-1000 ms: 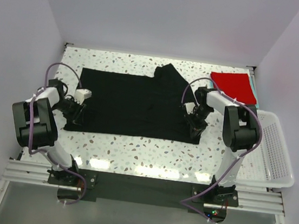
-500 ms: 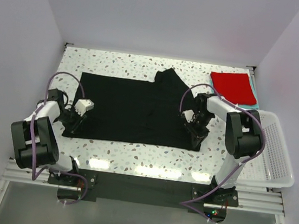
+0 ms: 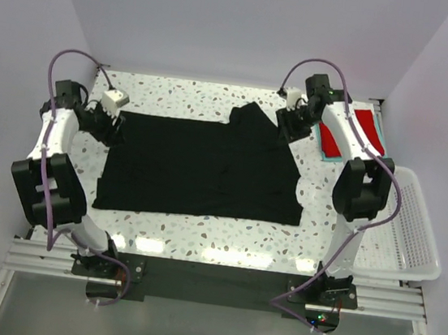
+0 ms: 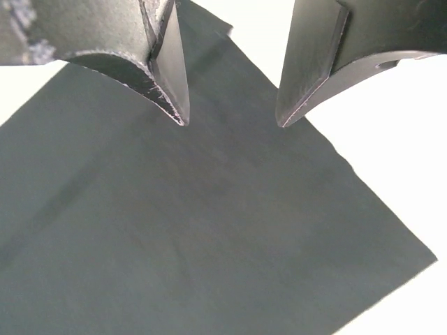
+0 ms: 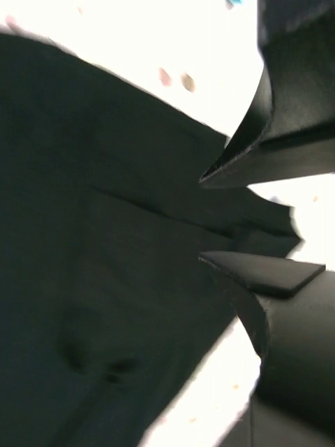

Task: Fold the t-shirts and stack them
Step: Fold the tshirt

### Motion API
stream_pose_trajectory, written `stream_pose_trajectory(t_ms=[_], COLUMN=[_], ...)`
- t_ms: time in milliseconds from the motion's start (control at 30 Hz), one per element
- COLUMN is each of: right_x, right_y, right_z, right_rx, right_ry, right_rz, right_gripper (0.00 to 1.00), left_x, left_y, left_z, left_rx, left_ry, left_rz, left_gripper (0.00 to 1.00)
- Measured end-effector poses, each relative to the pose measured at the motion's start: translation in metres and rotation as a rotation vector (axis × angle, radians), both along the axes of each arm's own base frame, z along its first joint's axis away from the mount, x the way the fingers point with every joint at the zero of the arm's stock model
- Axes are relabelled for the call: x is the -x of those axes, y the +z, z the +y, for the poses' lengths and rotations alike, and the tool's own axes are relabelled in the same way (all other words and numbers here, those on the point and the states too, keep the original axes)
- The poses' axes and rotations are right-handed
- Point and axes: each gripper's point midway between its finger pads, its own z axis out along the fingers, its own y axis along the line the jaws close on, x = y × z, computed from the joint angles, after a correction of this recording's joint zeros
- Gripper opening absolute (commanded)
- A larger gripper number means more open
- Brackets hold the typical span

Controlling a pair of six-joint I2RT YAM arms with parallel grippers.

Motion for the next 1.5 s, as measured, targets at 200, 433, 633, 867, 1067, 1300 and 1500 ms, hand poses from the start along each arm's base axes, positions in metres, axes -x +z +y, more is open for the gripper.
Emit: stream_pose_trajectory(t_ms=[200, 433, 633, 867, 1067, 1300, 1500], right_x=[-0.074, -0.135, -0.174, -0.192, -0.201, -0.2, -0.2], right_y=[-0.031, -0.07, -0.087, -0.104, -0.105, -0.105, -0.104], right_z=[0.008, 0.009, 0.01, 0.014, 0.024, 0.036, 0.04], right_rx=[0.006, 0.028, 0.03, 0.021, 0.001, -0.013, -0.005], right_ry=[-0.122, -0.224, -0.261, -0.277, -0.266, -0.231, -0.211], right_rz=[-0.093, -0.174, -0.252, -0.289, -0.319, -0.319, -0.319], right_gripper=[0.48, 0.47, 0.46, 0.47, 0.48, 0.48, 0.45], left_x=[-0.069, -0.112, -0.141, -0.162, -0.167, -0.17, -0.171], left_y=[0.011, -0.012, -0.039, -0.07, -0.076, -0.082, -0.086], left_z=[0.02, 0.04, 0.055, 0.066, 0.071, 0.073, 0.075], left_rx=[0.041, 0.062, 0.061, 0.056, 0.05, 0.046, 0.041], left_ry=[0.111, 0.211, 0.259, 0.285, 0.301, 0.309, 0.316], left_rz=[-0.083, -0.069, -0.034, 0.009, 0.019, 0.028, 0.035], left_gripper=[0.59, 0.59, 0.59, 0.59, 0.59, 0.59, 0.59])
